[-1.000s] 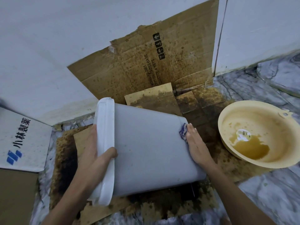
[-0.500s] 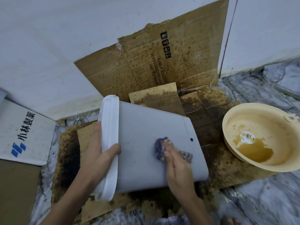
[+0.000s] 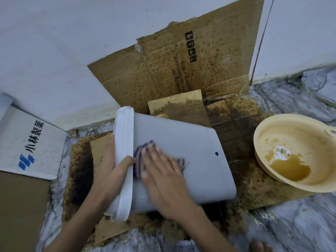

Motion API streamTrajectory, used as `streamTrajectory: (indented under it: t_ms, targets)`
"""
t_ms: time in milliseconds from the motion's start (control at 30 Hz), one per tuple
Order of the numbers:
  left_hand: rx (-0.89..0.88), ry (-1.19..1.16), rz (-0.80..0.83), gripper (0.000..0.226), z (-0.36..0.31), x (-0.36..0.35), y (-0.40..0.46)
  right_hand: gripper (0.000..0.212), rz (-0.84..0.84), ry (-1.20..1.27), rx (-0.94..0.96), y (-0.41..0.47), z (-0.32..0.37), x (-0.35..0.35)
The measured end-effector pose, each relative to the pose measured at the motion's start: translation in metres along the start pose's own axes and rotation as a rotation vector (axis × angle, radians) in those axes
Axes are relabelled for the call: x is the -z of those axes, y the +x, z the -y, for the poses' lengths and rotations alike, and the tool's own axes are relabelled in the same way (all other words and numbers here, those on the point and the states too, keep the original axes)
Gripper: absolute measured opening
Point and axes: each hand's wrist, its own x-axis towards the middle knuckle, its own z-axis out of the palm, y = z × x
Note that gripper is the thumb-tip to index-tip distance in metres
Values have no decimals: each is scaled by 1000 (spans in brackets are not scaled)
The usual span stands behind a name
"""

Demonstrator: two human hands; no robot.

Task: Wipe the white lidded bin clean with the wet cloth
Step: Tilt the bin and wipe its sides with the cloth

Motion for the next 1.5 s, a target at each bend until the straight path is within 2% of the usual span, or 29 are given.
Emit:
streamTrajectory:
  t_ms: [67, 133, 233, 300, 467, 667, 867, 1000, 1067, 1133, 1200, 1267, 1333, 1433, 1500]
  targets:
    - [5, 3, 0, 75, 3, 2, -2, 53, 48, 47, 62, -34, 1, -2]
    - [6, 9, 7, 75, 5, 4, -3, 53, -22, 44, 25, -41, -18, 4]
    - [10, 17, -4, 79, 4, 4, -4, 55, -140, -45, -90, -17, -43, 12]
    - [9, 22, -10, 82, 1, 3, -5, 58, -159, -82, -82, 7, -48, 10]
    - [10, 20, -17, 92, 1, 3, -2, 65, -78, -22, -3, 38, -17, 5]
    - [-21, 25, -16, 82, 0, 1, -3, 68, -34, -22, 3, -19, 0, -7]
    - [15, 13, -16, 86, 2, 3, -5, 76, -82, -71, -271, -38, -74, 9]
    - [14, 38, -28, 86, -5, -1, -7, 79, -146, -7, -489, -28, -145, 19]
    - [5, 57, -32, 86, -7, -3, -7, 75, -177, 10, -546, -17, -157, 23]
    - [-6, 80, -50, 82, -8, -6, -6, 64, -195, -3, -514, -1, -141, 23]
    - [-30, 109, -67, 72, -7, -10, -2, 57, -168, 18, -370, 4, -105, 17]
    - [-23, 98, -79, 68, -6, -12, -2, 55, -130, 13, -218, -15, -72, 7]
    - [-3, 77, -78, 67, -7, -10, -4, 53, -172, -3, -167, -50, -71, -1]
    - [-1, 59, -68, 66, -5, -10, -5, 56, -319, 4, -326, -80, -116, -3]
    - [-12, 59, -73, 66, -5, -10, -6, 62, -327, 20, -473, -76, -146, 2]
